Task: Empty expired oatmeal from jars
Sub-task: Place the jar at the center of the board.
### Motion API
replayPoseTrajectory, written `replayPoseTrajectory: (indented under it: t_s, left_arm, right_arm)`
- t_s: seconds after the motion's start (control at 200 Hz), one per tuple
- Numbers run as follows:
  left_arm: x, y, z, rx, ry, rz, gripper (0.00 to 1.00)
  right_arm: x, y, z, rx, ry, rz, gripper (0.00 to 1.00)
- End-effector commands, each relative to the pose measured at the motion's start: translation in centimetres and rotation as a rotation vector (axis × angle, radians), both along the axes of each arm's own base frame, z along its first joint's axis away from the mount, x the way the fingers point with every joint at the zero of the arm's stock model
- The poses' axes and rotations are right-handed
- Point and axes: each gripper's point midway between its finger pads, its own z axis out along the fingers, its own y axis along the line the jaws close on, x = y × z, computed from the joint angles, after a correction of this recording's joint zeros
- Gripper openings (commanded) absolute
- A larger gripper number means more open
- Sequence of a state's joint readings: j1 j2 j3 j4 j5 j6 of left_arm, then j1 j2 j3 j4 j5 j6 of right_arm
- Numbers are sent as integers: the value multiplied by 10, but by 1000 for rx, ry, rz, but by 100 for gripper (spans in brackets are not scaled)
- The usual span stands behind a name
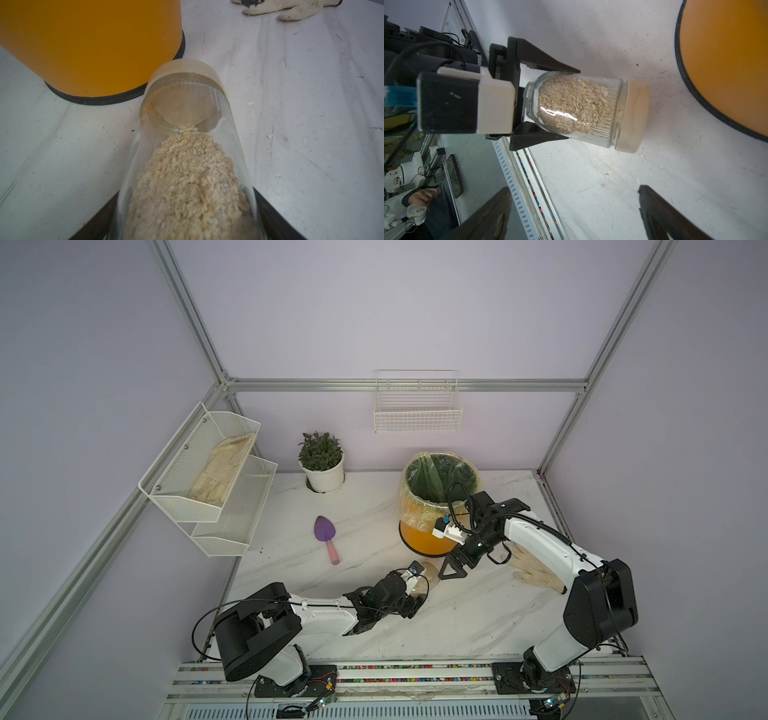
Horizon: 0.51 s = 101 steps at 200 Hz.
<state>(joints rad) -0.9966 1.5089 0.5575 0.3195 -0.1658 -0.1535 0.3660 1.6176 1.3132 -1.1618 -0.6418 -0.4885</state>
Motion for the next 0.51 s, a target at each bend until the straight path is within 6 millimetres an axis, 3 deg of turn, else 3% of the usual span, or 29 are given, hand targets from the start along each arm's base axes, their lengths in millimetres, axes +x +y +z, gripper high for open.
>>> replayPoseTrajectory:
  t_s: [0.0, 0.18, 0.5]
  left_arm:
    - [-1, -3, -10, 77, 57, -22, 0]
    - [0, -4, -21, 126, 94, -29, 0]
    - [4, -9, -36, 193, 167, -40, 16]
  right_arm:
    - [3, -1, -12, -16, 21, -20, 97]
    - [5, -3, -15, -36, 18, -32, 97]
    - [8, -18, -18, -77, -4, -62, 97]
